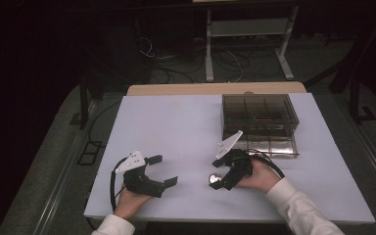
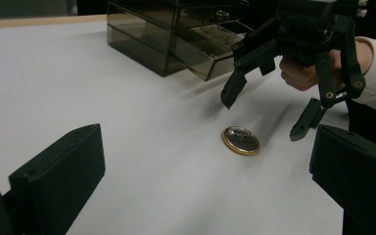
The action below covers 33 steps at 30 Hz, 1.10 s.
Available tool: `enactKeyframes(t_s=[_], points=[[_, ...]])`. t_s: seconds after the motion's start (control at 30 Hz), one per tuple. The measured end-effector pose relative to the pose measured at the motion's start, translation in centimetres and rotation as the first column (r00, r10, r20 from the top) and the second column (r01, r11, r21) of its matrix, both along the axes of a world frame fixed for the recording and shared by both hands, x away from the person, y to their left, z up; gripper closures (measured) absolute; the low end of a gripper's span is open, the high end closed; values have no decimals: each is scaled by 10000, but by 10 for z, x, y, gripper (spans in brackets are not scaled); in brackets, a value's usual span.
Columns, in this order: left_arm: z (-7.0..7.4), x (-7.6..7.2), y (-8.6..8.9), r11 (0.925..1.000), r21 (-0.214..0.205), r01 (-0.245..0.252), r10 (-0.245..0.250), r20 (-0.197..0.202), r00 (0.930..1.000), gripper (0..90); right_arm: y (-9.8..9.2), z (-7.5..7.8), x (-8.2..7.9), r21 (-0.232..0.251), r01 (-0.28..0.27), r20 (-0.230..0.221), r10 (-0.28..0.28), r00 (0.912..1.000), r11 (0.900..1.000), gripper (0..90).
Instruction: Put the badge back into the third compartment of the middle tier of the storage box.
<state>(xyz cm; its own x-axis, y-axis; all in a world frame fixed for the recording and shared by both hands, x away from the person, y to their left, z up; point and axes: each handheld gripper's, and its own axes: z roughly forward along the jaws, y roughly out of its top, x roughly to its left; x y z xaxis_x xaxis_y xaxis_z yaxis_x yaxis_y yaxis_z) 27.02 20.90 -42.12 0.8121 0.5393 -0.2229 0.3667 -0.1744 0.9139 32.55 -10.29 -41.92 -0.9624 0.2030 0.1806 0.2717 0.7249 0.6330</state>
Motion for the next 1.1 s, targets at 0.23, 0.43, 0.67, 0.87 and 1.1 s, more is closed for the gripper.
enactKeyframes(t_s=[0.23,0.43,0.67,0.87,1.1], points=[[0,0,0,10000,26,0,0,-18,10000,0,1,-8,-2,-178,53,5,-53,10000,9998,174],[0,0,0,10000,40,2,-2,-14,10000,0,2,-12,-3,-314,19,62,-17,10000,9995,175],[0,0,0,10000,55,20,-20,-9,10000,0,3,-16,-5,-507,26,296,-11,9996,9987,227],[0,0,0,10000,60,26,-26,-17,10000,0,4,-19,-5,-618,69,542,-36,9985,9981,259],[0,0,0,10000,56,17,-17,-31,10000,0,5,-20,-8,-771,50,959,24,9954,9970,331]])
